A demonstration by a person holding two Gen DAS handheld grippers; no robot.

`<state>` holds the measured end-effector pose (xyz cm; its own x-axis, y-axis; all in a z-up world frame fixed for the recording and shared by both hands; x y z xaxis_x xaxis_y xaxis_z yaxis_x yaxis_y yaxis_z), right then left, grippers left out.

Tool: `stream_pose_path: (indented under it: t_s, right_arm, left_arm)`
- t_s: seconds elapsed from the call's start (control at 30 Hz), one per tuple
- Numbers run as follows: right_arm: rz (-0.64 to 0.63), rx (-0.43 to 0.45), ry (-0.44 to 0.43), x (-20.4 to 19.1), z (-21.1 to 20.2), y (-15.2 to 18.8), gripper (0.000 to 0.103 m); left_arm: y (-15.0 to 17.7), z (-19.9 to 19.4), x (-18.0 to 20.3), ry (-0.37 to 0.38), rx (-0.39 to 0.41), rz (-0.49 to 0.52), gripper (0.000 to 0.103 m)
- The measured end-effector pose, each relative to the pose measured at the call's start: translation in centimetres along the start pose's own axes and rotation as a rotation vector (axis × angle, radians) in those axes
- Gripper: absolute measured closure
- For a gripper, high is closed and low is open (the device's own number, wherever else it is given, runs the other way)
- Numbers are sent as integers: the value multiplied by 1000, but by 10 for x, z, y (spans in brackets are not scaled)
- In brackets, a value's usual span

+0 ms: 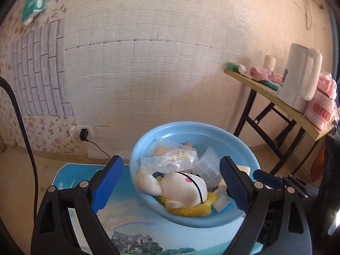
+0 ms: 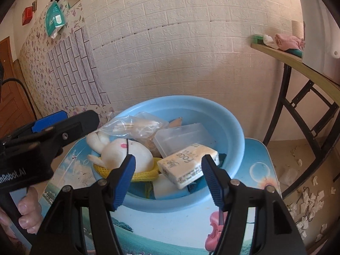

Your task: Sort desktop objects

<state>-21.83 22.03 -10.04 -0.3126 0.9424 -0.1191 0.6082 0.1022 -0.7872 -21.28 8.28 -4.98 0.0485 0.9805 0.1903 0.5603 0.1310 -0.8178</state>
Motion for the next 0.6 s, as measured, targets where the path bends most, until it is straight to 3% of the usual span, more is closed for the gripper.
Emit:
stream_pose_path:
  t_s: [0.17, 0.33, 0.47, 0.6]
  right_arm:
    - [-16, 20, 6, -2, 4, -5, 39]
    - [-26, 81, 18, -2, -6, -2, 38]
    - [-19, 112, -37, -1, -12, -1, 38]
    - [6, 121, -58, 11, -8, 0, 38]
  left_arm:
    - [-3, 7, -44, -102, 26, -193, 7]
    - [7, 21, -75, -197, -26, -305, 7]
    - [11, 26, -83, -306, -44, -263, 7]
    - [14, 27, -75, -357, -53, -197, 7]
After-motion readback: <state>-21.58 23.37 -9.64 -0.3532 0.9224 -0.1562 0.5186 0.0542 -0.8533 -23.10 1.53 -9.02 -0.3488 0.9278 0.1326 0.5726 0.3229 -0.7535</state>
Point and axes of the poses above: each gripper's, at about its wrist camera, not at the fingertips, and z roughly the way its jaws point, x to its right, y to its underside, the point moved 6 cm from there along z, roughly the way its jaws point, and after that the axes turned 4 degrees about -z, right-handed, at the moved point
